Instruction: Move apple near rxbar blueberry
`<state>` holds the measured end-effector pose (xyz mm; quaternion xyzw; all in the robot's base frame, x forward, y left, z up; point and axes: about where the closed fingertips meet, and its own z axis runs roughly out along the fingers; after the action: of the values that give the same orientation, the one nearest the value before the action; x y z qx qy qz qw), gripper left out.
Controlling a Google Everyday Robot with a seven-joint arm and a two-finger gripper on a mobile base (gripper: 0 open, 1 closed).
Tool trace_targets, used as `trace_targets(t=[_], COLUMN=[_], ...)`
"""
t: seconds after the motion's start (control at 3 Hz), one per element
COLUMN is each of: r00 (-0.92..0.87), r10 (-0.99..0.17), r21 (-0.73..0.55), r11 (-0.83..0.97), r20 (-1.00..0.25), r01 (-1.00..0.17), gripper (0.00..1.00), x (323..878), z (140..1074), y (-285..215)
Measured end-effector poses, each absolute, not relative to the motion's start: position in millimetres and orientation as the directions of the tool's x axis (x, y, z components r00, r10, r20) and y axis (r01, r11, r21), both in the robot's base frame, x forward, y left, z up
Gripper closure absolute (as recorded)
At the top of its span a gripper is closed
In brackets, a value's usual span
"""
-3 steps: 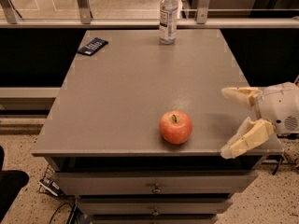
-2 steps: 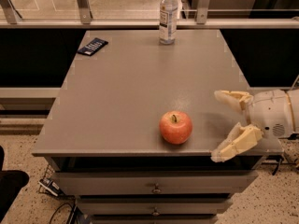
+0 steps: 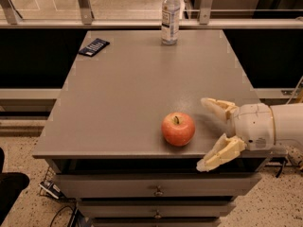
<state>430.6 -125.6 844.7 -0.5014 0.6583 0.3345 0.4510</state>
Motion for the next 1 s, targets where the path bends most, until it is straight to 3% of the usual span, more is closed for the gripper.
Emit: trace_targets(t=[0.67, 1.0], r00=[-0.063, -0.040], r10=[-0.317, -0.309], r21=[0.007, -0.001], r11=[0.174, 0.132], r20=[-0.946, -0.950], r01=[-0.985, -0.991], gripper=[0.01, 0.18], x=[422.5, 420.5], z=[837.0, 835.1], y=[-79.2, -59.0])
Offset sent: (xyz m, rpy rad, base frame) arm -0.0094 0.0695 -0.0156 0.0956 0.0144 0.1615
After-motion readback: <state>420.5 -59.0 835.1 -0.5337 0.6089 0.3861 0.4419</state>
